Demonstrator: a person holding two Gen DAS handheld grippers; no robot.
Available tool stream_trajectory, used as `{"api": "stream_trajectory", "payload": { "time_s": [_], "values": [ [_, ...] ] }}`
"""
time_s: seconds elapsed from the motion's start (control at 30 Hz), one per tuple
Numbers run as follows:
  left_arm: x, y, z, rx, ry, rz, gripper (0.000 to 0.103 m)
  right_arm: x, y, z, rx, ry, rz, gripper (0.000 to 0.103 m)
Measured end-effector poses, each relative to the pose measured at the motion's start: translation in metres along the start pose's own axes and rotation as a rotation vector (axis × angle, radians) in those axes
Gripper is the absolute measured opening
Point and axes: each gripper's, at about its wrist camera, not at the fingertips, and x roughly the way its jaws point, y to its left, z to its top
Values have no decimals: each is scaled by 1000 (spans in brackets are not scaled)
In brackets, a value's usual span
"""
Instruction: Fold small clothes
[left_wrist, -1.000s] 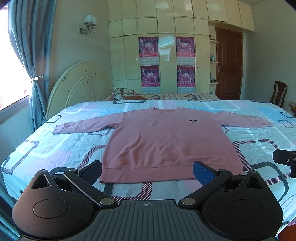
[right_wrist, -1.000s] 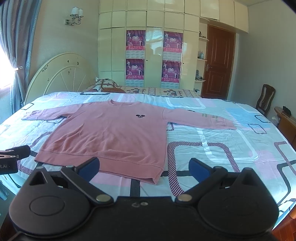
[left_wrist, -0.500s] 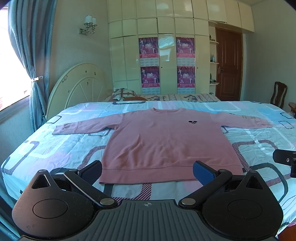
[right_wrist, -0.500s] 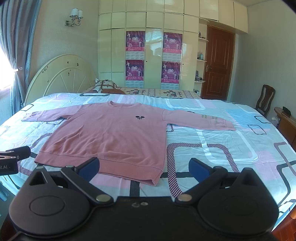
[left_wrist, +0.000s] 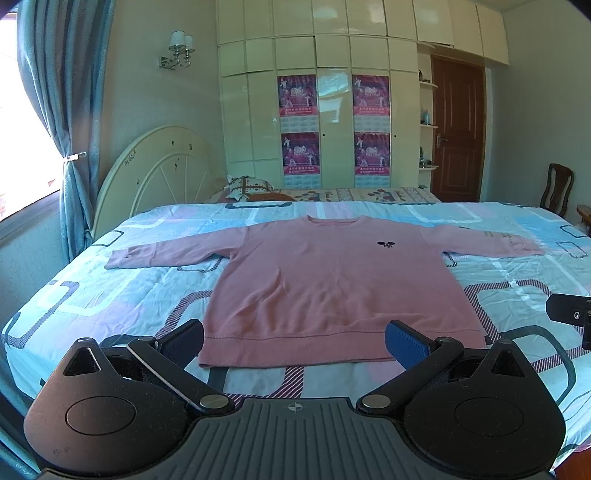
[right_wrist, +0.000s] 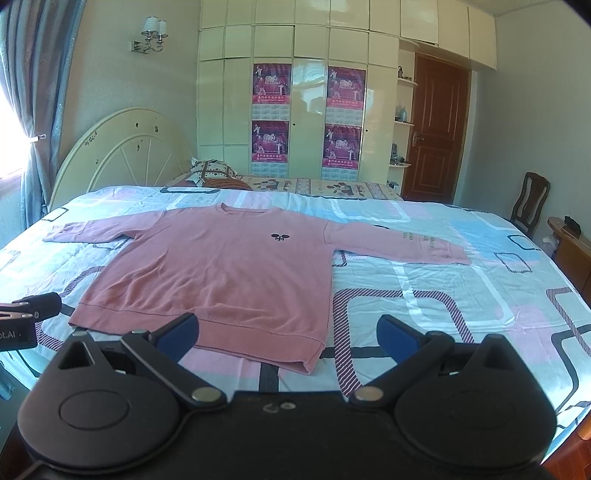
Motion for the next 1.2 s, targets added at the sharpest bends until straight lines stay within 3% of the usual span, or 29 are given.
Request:
{"api": "stream_trajectory", "payload": {
  "time_s": [0.97,1.2],
  "values": [
    [3,3,-2,-19,1,0,103,-1,1,3,-10,-4,-2,103],
    [15,4,3,-26,7,-13,103,6,-4,7,-19,-17,-37,103]
  ]
}}
